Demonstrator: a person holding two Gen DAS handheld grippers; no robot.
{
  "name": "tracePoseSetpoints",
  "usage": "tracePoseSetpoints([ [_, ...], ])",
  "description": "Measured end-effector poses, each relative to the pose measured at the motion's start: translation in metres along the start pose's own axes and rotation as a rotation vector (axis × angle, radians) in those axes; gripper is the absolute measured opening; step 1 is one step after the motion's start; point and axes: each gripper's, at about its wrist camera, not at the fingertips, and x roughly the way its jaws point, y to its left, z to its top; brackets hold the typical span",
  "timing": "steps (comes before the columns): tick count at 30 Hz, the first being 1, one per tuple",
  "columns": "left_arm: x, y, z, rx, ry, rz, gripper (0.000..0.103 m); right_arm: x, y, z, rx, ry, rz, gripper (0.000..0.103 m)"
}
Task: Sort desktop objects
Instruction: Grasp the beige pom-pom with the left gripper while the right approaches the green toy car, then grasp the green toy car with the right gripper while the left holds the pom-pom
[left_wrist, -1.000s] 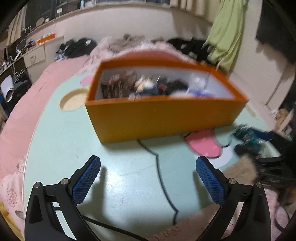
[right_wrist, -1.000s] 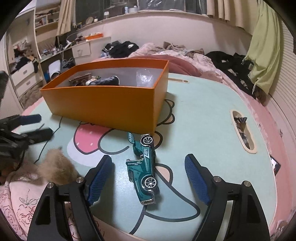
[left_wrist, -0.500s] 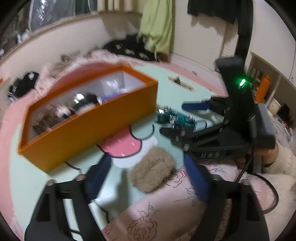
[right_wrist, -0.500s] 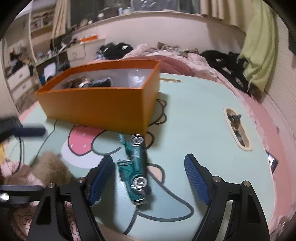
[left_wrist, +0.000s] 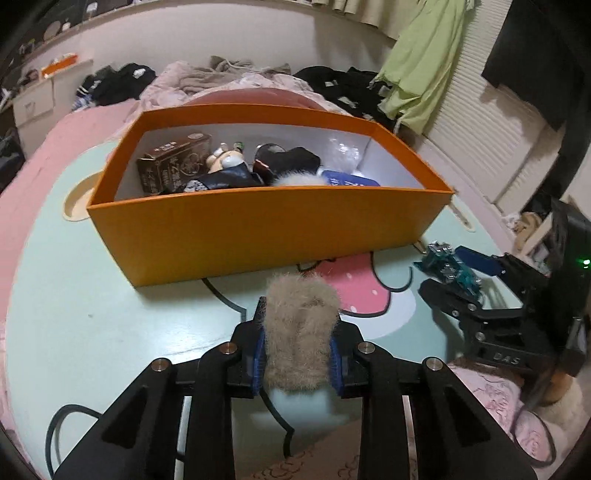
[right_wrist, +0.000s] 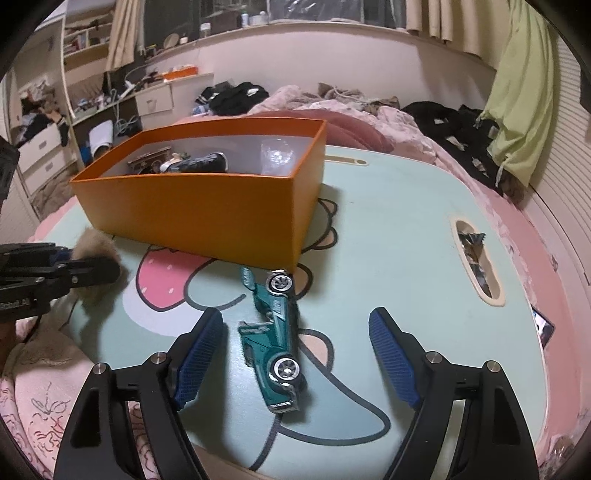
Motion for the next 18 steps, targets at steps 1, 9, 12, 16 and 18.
tracePoseSetpoints([
  [1,0.001,-0.004,-0.001,0.016,-0.001,0.012,0.035,0.001,0.001,0.000,-0.003,0.001,0.002,0.082],
  [9,0.010,-0.019,-0.002,0.092,0.051,0.173,0.094,0.001,-0.001,0.001,0.002,0.001,0.007,0.084],
  [12,0.011,-0.017,-0.002,0.087,0.056,0.175,0.097,0.001,-0.001,0.000,0.003,0.002,0.007,0.085],
  [16,0.012,-0.018,-0.002,0.084,0.056,0.177,0.097,0.001,-0.002,0.000,0.005,0.002,0.006,0.086],
  [18,0.011,-0.018,-0.003,0.082,0.055,0.178,0.097,0.001,-0.002,0.000,0.003,0.002,0.005,0.087],
])
